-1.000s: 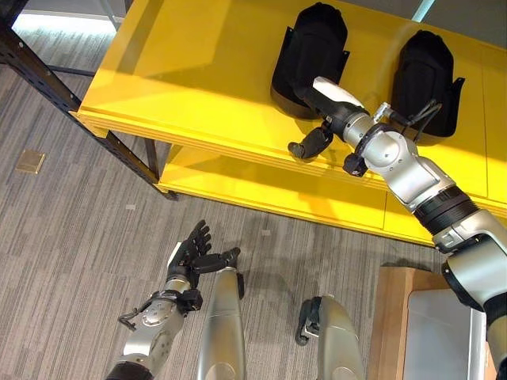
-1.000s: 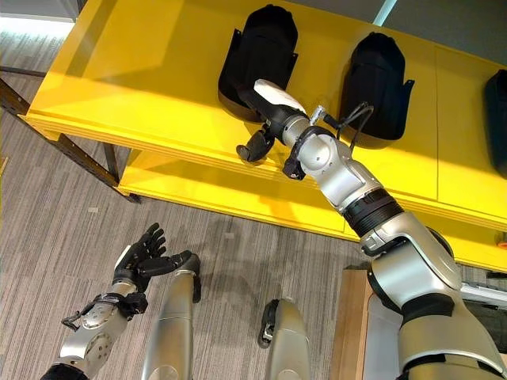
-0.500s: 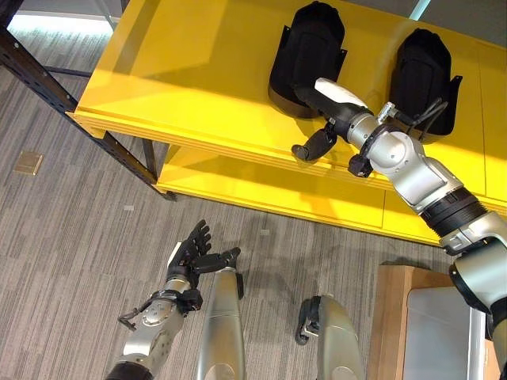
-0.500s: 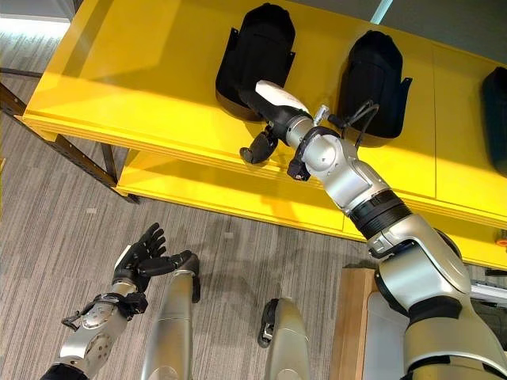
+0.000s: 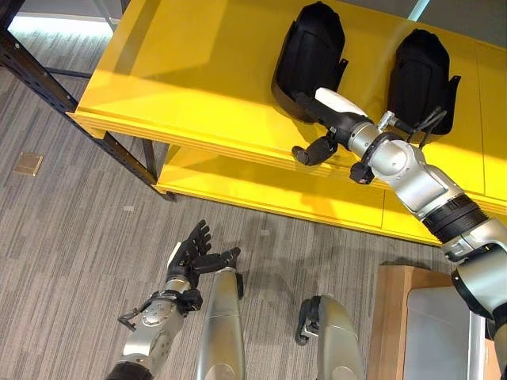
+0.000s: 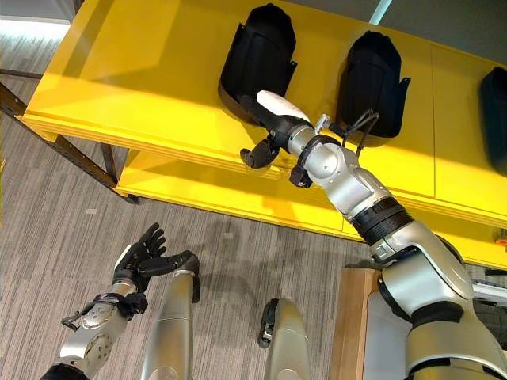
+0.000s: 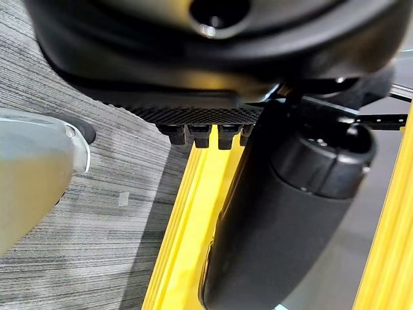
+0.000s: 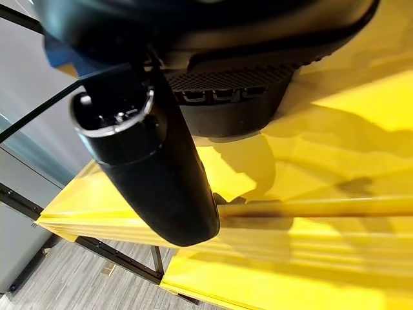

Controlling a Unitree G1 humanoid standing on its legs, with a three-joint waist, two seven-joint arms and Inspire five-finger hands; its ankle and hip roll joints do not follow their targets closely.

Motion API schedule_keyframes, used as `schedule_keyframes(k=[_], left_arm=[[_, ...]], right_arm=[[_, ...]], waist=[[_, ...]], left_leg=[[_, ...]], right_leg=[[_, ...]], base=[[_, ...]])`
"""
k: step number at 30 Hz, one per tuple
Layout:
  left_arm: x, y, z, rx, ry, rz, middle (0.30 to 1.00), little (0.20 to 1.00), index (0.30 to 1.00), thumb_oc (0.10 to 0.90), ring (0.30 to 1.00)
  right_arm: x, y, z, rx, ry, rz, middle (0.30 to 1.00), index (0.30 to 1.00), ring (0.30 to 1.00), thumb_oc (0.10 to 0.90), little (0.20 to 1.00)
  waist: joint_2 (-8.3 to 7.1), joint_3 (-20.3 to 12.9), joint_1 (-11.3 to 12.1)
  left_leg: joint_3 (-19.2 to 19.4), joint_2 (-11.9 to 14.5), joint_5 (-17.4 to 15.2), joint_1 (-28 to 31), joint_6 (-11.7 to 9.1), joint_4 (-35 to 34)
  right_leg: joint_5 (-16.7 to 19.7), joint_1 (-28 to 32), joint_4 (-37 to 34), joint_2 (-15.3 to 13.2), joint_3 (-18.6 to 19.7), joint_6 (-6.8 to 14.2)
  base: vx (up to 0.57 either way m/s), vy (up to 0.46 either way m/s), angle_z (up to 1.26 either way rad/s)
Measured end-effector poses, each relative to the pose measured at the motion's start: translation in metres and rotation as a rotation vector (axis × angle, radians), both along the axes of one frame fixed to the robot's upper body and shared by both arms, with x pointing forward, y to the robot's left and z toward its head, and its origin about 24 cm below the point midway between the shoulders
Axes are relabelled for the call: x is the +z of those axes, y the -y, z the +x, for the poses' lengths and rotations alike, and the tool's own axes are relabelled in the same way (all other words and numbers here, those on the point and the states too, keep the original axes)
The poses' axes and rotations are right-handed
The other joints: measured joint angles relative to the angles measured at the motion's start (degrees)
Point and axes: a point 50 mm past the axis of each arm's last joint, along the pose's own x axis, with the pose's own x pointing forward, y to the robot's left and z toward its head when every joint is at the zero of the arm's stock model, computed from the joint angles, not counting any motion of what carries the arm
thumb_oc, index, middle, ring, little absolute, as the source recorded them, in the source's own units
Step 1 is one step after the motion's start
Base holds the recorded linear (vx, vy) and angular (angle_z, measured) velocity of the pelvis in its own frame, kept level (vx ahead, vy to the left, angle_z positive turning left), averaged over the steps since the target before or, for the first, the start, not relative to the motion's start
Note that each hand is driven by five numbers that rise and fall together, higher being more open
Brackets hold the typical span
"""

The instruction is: Move parts from the plastic box to the shelf.

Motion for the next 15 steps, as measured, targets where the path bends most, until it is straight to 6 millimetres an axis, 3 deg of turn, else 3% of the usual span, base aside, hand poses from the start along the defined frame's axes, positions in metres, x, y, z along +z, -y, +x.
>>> schedule_keyframes(k=[15], left_arm=[[0.0003,0.0001,0.0003,-0.003,0.002,0.001,1.000,1.000,1.000,0.900,1.000]], right_arm=[[0.0015,0.0087,-0.0056,0.010,-0.009,-0.044,1.000,1.000,1.000,0.900,1.000]], waist=[[-0.07,0.0,-0.1]], left_leg=[[0.1,0.0,0.2,0.0,0.2,0.0]], right_leg=[[0.1,-0.3,0.3,0.0,0.2,0.2]], base=[[0.00,0.000,0.00]])
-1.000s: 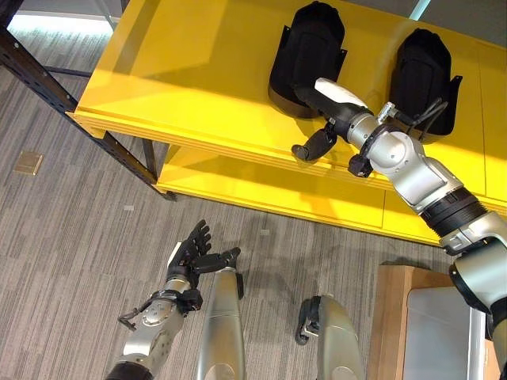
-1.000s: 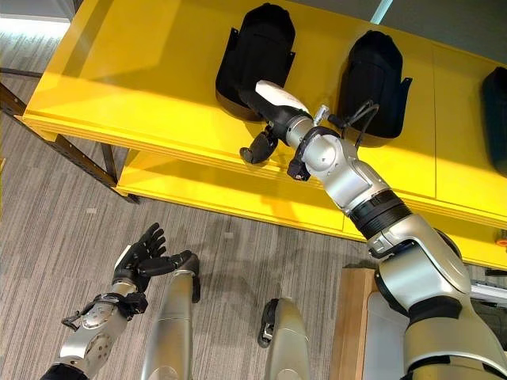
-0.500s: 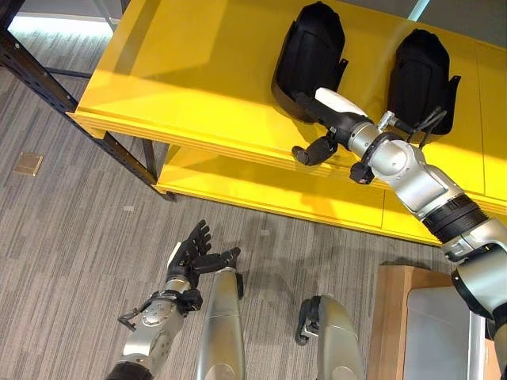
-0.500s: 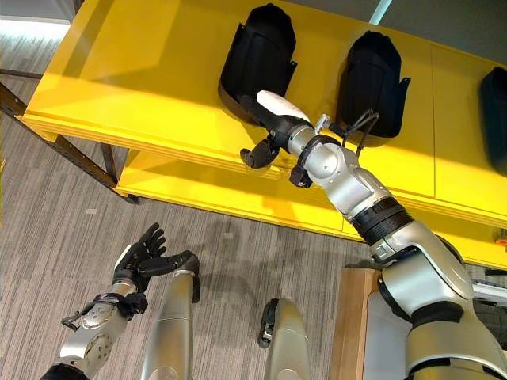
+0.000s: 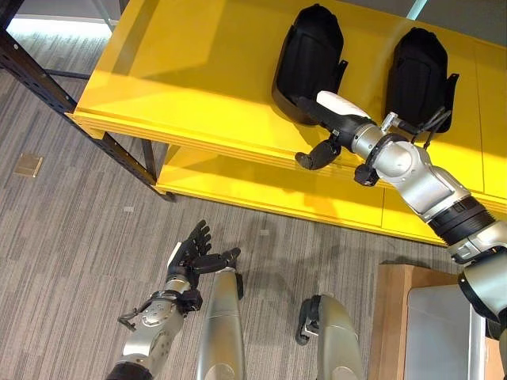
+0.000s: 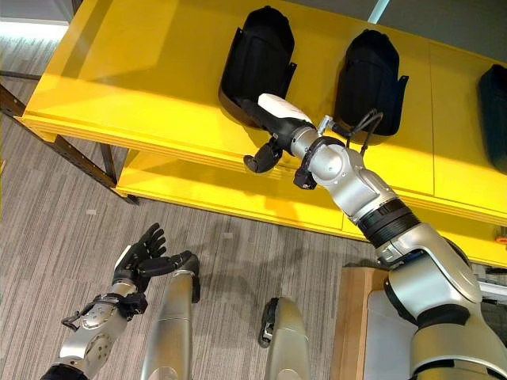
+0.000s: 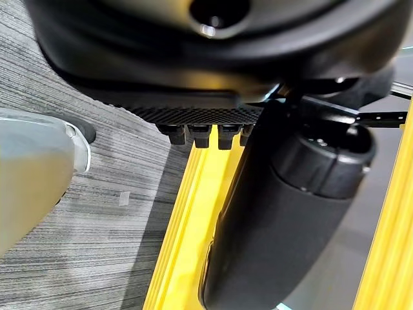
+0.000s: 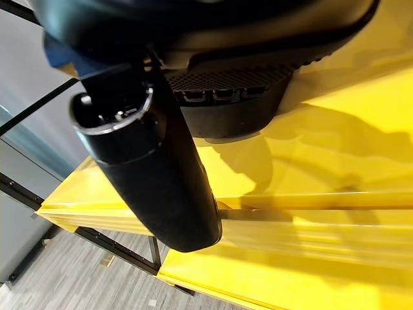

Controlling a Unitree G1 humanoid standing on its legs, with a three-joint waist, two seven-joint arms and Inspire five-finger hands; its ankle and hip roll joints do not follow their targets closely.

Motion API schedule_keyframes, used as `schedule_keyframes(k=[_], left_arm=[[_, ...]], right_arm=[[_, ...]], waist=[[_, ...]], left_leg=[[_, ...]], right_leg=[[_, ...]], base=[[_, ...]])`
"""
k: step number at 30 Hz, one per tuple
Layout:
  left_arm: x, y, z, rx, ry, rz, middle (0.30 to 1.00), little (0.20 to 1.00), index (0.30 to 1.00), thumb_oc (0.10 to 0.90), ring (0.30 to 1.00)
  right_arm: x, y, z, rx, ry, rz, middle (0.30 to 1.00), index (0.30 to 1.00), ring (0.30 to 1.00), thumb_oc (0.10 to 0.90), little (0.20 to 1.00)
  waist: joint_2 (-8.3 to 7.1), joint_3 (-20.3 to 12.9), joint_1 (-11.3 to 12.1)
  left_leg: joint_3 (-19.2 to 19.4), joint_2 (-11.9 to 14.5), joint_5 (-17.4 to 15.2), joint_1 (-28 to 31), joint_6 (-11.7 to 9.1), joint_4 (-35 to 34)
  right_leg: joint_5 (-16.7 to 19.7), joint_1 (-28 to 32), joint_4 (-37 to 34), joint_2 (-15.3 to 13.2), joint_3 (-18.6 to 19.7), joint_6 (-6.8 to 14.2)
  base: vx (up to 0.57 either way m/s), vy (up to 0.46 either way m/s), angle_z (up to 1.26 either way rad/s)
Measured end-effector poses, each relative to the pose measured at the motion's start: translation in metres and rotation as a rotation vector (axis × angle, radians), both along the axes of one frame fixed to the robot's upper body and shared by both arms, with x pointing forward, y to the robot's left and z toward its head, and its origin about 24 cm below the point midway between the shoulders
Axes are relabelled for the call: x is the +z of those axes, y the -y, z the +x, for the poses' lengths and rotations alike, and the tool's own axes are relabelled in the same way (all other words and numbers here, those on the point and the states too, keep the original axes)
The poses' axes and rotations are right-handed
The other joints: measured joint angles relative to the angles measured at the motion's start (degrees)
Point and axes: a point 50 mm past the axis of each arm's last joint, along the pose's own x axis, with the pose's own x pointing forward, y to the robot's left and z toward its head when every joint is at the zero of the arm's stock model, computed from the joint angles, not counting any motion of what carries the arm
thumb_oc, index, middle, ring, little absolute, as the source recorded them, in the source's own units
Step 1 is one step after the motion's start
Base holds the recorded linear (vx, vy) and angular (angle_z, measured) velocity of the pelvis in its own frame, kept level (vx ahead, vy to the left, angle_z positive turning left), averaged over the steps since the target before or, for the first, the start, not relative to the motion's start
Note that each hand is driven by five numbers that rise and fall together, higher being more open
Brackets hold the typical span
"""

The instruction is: Move parts from the plastic box to the shelf.

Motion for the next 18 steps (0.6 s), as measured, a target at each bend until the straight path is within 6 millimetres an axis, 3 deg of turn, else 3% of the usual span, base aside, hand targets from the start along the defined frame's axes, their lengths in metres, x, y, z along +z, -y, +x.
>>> schedule_keyframes(k=[18], left_arm=[[0.0016,-0.0048,-0.0001,0.018,0.007,-0.001,1.000,1.000,1.000,0.900,1.000]], right_arm=[[0.0022,0.0105,-0.0039,-0.008,0.009,-0.058,1.000,1.000,1.000,0.900,1.000]], waist=[[-0.88,0.3,-0.1]], left_leg=[[0.0,0.0,-0.1,0.0,-0.1,0.1]], right_leg=[[0.0,-0.1,0.0,0.0,0.1,0.0]], base=[[0.00,0.000,0.00]])
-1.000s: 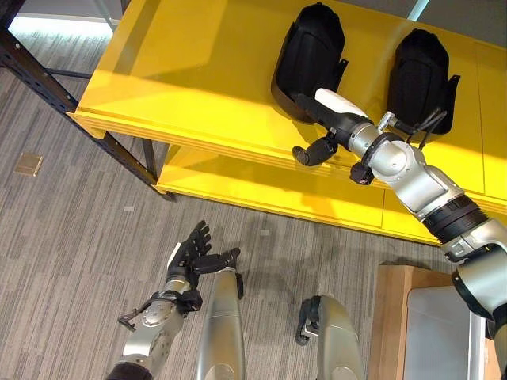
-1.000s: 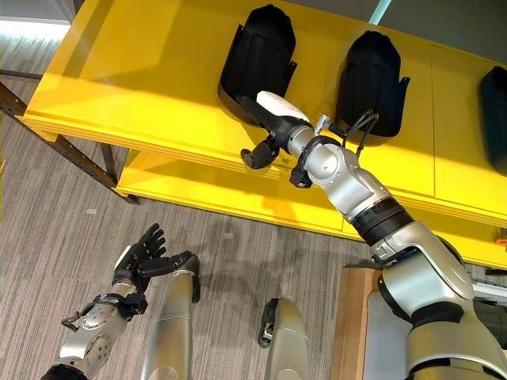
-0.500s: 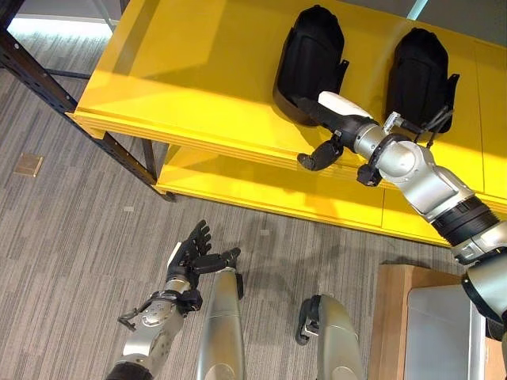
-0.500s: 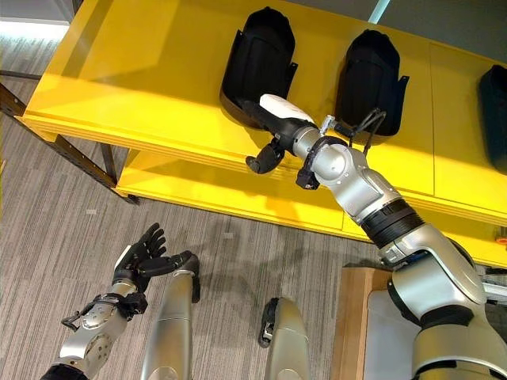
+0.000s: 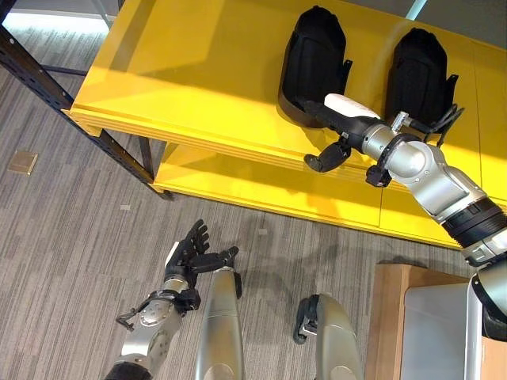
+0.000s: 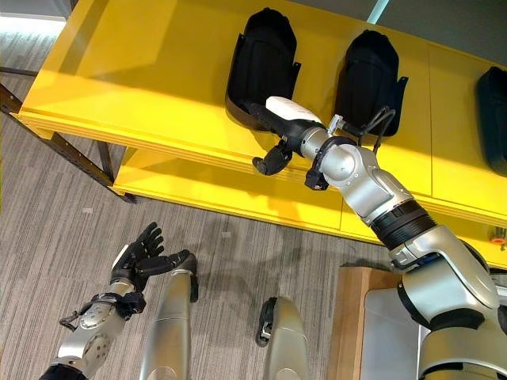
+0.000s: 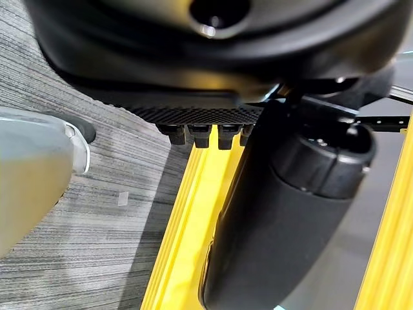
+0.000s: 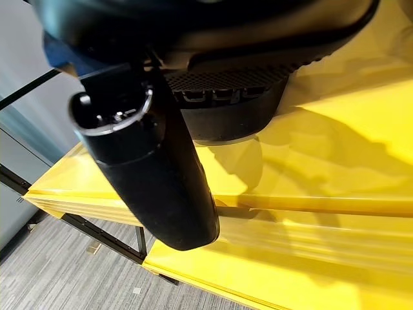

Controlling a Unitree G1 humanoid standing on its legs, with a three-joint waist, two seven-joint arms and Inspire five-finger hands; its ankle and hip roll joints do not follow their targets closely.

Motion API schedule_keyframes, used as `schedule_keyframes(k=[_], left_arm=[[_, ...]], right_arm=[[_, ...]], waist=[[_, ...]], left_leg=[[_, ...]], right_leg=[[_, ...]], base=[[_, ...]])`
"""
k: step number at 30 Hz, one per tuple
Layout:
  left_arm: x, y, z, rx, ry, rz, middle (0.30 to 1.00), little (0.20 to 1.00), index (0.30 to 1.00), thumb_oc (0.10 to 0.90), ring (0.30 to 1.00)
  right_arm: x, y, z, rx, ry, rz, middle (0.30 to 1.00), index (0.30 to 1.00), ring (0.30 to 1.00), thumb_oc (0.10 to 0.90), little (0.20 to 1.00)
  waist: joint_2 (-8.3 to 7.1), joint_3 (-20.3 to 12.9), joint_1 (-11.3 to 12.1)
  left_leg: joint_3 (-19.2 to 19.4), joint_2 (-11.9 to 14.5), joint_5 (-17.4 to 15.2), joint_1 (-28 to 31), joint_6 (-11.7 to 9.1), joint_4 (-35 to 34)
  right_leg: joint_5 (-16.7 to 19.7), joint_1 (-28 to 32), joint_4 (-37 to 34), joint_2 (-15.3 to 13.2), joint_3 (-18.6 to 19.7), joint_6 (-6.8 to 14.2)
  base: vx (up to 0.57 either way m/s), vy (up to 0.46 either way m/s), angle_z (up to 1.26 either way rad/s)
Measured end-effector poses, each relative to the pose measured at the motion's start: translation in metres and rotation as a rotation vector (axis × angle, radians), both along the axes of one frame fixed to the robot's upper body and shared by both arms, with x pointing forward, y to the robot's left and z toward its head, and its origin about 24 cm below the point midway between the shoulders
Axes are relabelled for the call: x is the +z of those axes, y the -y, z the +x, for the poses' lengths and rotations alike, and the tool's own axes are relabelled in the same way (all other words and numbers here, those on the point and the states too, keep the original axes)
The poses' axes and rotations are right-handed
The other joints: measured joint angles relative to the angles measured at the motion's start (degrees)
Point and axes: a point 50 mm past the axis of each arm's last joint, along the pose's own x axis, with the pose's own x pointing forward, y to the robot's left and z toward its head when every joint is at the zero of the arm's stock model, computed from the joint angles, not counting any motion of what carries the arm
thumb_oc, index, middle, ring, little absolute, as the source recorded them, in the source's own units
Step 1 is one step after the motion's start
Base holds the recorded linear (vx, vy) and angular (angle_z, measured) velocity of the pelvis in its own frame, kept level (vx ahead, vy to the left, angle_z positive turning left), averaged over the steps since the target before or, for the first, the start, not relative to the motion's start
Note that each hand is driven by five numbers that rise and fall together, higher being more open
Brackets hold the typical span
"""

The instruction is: Move parts from the plastic box to the shelf.

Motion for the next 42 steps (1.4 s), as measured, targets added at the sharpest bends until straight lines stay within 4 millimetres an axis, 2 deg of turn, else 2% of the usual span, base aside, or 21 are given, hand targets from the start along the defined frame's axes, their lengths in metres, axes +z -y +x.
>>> schedule_keyframes(k=[4,5,9,12,14,19,24,29,32,35,37,39,42], left_arm=[[-0.001,-0.004,-0.002,0.019,-0.003,0.000,1.000,1.000,1.000,0.900,1.000],[0.001,-0.008,-0.003,0.037,0.002,-0.001,1.000,1.000,1.000,0.900,1.000],[-0.003,-0.018,-0.011,0.085,-0.013,0.001,1.000,1.000,1.000,0.900,1.000],[-0.003,-0.019,-0.011,0.089,-0.013,0.001,1.000,1.000,1.000,0.900,1.000],[-0.004,-0.017,-0.012,0.103,-0.018,-0.005,1.000,1.000,1.000,0.900,1.000],[-0.008,-0.012,-0.014,0.106,-0.024,-0.027,1.000,1.000,1.000,0.900,1.000],[-0.009,-0.015,-0.015,0.124,-0.028,-0.023,1.000,1.000,1.000,0.900,1.000],[-0.010,-0.017,-0.018,0.146,-0.037,-0.018,1.000,1.000,1.000,0.900,1.000],[-0.009,-0.017,-0.018,0.146,-0.031,-0.012,1.000,1.000,1.000,0.900,1.000],[-0.007,-0.014,-0.017,0.138,-0.020,-0.002,1.000,1.000,1.000,0.900,1.000],[-0.009,-0.014,-0.019,0.147,-0.024,-0.010,1.000,1.000,1.000,0.900,1.000],[-0.011,-0.012,-0.020,0.152,-0.025,-0.022,1.000,1.000,1.000,0.900,1.000],[-0.012,-0.011,-0.022,0.149,-0.031,-0.023,1.000,1.000,1.000,0.900,1.000]], right_arm=[[0.007,-0.004,-0.010,0.040,0.044,-0.005,1.000,1.000,1.000,0.900,1.000],[0.018,-0.003,-0.026,0.082,0.109,0.025,1.000,1.000,1.000,0.900,1.000],[0.050,-0.008,-0.049,0.151,0.285,0.112,1.000,1.000,1.000,0.900,1.000],[0.064,-0.008,-0.062,0.181,0.377,0.168,1.000,1.000,1.000,0.900,1.000],[0.079,-0.014,-0.079,0.251,0.486,0.209,1.000,1.000,1.000,0.900,1.000],[0.081,-0.024,-0.097,0.342,0.532,0.185,1.000,1.000,1.000,0.900,1.000],[0.077,-0.022,-0.102,0.352,0.542,0.162,1.000,1.000,1.000,0.900,1.000],[0.043,-0.001,-0.101,0.275,0.445,0.189,1.000,1.000,1.000,0.900,1.000],[0.030,0.007,-0.101,0.240,0.399,0.201,1.000,1.000,1.000,0.900,1.000],[0.004,0.027,-0.113,0.163,0.345,0.267,1.000,1.000,1.000,0.900,1.000],[-0.004,0.029,-0.114,0.158,0.313,0.271,1.000,1.000,1.000,0.900,1.000],[-0.019,0.030,-0.117,0.148,0.249,0.283,1.000,1.000,1.000,0.900,1.000],[-0.029,0.032,-0.118,0.145,0.193,0.263,1.000,1.000,1.000,0.900,1.000]], waist=[[-0.12,0.1,-0.3],[-0.25,0.2,-0.4],[-0.26,0.2,-1.4],[-0.25,0.2,-1.4],[-0.25,0.2,-1.5],[-0.24,0.2,-1.5],[-0.24,0.2,-1.7],[-0.26,0.2,-1.9],[-0.24,0.2,-2.7],[-0.22,0.2,-3.3],[-0.17,0.1,-4.7],[-0.09,0.1,-4.9],[-0.09,0.1,-5.0]], left_leg=[[0.1,0.0,-0.1,-0.4,-0.1,0.1],[0.1,0.0,-0.2,-0.6,0.0,0.2],[0.1,0.0,-0.3,-0.7,0.2,0.6],[0.1,0.1,-0.4,-0.6,0.0,0.5],[0.1,0.1,-0.6,-0.6,-0.2,0.5],[0.1,0.1,-0.6,-0.7,-0.2,0.5],[0.5,0.2,-0.6,-1.1,-0.3,0.5],[1.3,0.7,-0.9,-1.2,0.3,1.1],[1.4,0.9,-1.2,-1.2,0.3,1.5],[1.5,1.0,-1.3,-1.1,0.4,1.4],[1.5,1.1,-1.3,-1.0,0.4,1.5],[1.5,1.3,-1.3,-0.7,0.3,1.5],[1.6,1.8,-1.6,-0.6,-0.1,1.4]], right_leg=[[0.0,-0.4,0.1,0.0,0.1,0.0],[0.0,-0.6,0.0,0.0,0.1,0.0],[-0.1,-0.5,0.1,0.1,0.2,0.1],[-0.3,-0.6,0.1,0.1,0.2,-0.2],[-0.4,-0.6,0.2,0.1,0.2,-0.4],[-0.4,-0.7,0.2,0.2,0.3,-0.5],[-0.4,-1.6,0.3,0.1,0.7,-0.5],[-0.3,-1.8,0.3,0.4,1.3,-0.3],[-0.2,-1.8,0.4,0.5,1.5,0.0],[-0.2,-1.7,0.3,0.6,1.6,0.0],[-0.1,-1.7,0.3,0.6,1.7,0.1],[-0.1,-1.6,0.3,0.8,1.8,0.1],[-0.2,-1.6,0.3,1.2,1.9,-0.3]], base=[[0.00,0.000,0.00],[0.00,0.000,0.00],[0.00,0.000,0.00],[0.00,0.000,0.00],[0.00,0.000,0.00],[0.00,0.000,0.00],[0.00,0.002,-0.02],[-0.01,-0.001,-0.07],[0.00,-0.002,-0.05],[0.00,-0.002,-0.01],[0.00,-0.011,-0.04],[0.00,-0.008,-0.04],[0.01,-0.012,-0.04]])
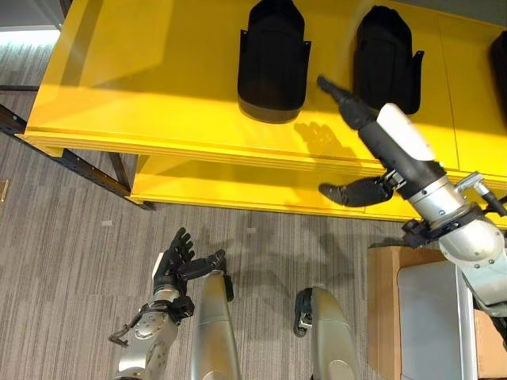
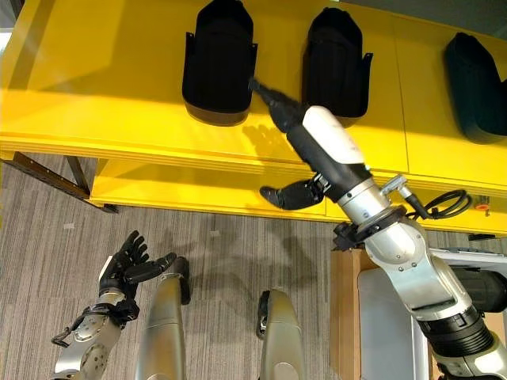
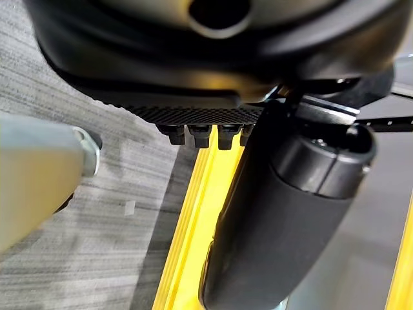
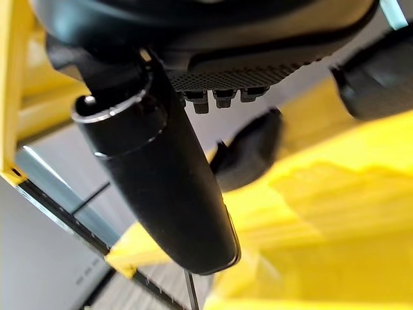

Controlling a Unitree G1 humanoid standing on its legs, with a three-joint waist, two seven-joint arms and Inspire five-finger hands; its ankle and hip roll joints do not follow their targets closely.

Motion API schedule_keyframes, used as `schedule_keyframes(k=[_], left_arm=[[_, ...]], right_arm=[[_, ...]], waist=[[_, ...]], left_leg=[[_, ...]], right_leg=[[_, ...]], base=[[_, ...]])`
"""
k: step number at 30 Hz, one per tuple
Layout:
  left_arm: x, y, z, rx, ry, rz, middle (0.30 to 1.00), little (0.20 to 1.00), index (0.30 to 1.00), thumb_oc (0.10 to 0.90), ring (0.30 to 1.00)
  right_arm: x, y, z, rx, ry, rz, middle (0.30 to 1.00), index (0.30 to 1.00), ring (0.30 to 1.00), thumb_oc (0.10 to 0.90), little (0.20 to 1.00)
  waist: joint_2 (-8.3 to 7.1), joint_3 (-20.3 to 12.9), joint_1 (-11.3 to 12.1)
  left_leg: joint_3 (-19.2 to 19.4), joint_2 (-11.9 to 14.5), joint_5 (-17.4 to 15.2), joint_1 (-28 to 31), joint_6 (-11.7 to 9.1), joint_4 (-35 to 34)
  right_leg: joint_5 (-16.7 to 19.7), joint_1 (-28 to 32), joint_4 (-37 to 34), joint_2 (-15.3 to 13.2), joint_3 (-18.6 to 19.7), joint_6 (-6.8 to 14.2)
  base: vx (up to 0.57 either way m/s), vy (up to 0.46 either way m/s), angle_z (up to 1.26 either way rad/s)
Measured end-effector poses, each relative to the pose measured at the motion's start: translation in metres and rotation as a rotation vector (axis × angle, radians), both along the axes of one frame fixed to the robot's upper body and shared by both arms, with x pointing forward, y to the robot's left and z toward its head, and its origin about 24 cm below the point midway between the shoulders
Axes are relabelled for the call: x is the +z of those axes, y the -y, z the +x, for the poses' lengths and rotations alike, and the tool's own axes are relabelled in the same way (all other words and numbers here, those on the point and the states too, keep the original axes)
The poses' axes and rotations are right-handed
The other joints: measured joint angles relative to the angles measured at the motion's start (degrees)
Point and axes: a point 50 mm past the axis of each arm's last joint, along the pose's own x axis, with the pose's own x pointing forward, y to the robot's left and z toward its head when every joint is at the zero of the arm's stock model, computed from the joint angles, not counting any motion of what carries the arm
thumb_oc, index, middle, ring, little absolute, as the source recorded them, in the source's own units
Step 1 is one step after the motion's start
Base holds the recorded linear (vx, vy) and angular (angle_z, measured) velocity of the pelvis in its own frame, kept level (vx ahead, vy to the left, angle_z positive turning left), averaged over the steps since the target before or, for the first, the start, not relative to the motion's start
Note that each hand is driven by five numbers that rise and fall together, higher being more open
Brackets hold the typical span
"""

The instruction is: Move parts from the plastic box to the shelf.

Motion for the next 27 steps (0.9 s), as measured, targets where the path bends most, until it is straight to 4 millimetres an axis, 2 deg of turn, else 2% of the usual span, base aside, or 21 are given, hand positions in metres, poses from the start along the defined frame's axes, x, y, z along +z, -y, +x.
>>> schedule_keyframes(k=[10,17,20,27], left_arm=[[-0.003,-0.001,-0.004,0.005,-0.016,-0.001,1.000,1.000,1.000,0.900,1.000],[0.000,0.001,0.000,0.000,0.000,-0.002,1.000,1.000,1.000,0.900,1.000],[-0.001,0.002,0.000,-0.003,-0.005,-0.003,1.000,1.000,1.000,0.900,1.000],[-0.004,0.007,-0.001,-0.016,-0.016,-0.010,1.000,1.000,1.000,0.900,1.000]], right_arm=[[-0.011,0.003,-0.008,-0.011,-0.034,-0.069,1.000,1.000,1.000,0.900,1.000],[-0.012,0.001,-0.007,-0.052,0.030,-0.213,1.000,1.000,1.000,0.900,1.000],[-0.011,-0.015,0.003,0.000,0.046,-0.304,1.000,1.000,1.000,0.900,1.000],[-0.015,-0.027,0.023,0.001,0.045,-0.410,1.000,1.000,1.000,0.900,1.000]], waist=[[0.23,-0.1,-1.0],[0.77,-0.4,-1.0],[1.26,-0.9,-0.9],[1.54,-1.8,0.3]], left_leg=[[0.6,0.5,0.9,1.5,0.2,-2.0],[0.7,0.9,0.7,1.8,0.1,-2.1],[0.6,1.0,0.8,1.9,0.0,-2.2],[0.5,0.9,0.8,1.8,0.1,-2.3]], right_leg=[[0.1,0.4,-0.6,0.3,0.1,-0.3],[0.2,1.2,-1.4,0.8,-0.1,-0.3],[0.3,1.2,-1.4,0.9,-0.1,-0.3],[0.3,1.3,-1.4,0.9,-0.2,-0.4]], base=[[0.01,-0.002,-0.01],[0.00,-0.002,-0.01],[0.00,0.000,0.00],[0.00,0.000,0.00]])
